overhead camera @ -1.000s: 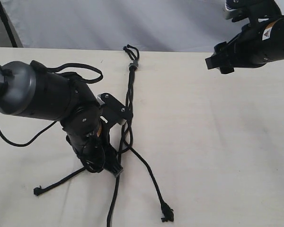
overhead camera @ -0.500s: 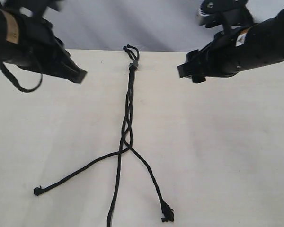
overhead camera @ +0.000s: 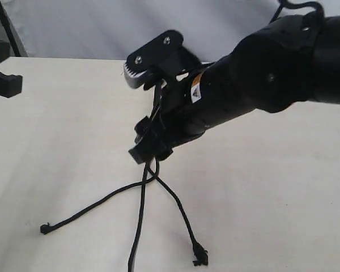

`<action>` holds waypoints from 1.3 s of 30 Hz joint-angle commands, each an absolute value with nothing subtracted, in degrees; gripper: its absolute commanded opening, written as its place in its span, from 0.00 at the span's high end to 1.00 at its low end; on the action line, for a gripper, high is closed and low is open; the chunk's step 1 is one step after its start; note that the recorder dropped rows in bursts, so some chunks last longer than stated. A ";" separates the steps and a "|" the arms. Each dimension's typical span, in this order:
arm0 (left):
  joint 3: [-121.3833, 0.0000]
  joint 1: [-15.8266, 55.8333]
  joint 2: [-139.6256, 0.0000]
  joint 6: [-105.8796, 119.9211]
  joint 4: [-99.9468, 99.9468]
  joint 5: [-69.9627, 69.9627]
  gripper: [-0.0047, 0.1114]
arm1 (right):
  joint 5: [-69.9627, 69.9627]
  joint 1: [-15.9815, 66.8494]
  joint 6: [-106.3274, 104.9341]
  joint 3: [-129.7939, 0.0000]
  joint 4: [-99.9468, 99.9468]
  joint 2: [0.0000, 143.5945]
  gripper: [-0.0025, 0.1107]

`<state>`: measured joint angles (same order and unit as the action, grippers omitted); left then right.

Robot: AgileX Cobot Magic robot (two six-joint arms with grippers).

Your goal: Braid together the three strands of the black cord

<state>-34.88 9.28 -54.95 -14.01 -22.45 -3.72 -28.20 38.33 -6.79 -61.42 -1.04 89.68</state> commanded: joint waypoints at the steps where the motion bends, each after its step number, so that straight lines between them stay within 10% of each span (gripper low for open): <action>1: -34.45 6.41 -54.03 -16.84 -21.89 -1.15 0.96 | -32.31 41.68 -6.63 -61.86 -2.31 92.55 0.38; 23: -34.45 6.41 -54.19 -16.73 -21.89 -1.65 0.96 | -34.00 52.79 -1.38 -61.86 -5.98 109.78 0.38; 26: -34.45 6.41 -54.19 -16.73 -21.89 -1.65 0.96 | -33.29 52.79 -1.38 -61.95 -4.29 110.94 0.51; 30: -34.45 6.41 -54.19 -16.73 -21.89 -1.65 0.96 | -33.96 52.79 -1.52 -62.38 -1.84 110.16 0.97; 39: -34.45 6.41 -54.19 -16.73 -21.89 -1.65 0.96 | -42.91 42.94 0.77 -70.10 24.49 109.00 0.98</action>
<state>-34.77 6.65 -54.37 -16.24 -22.25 -1.71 -42.69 45.88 0.42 -70.07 22.63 107.44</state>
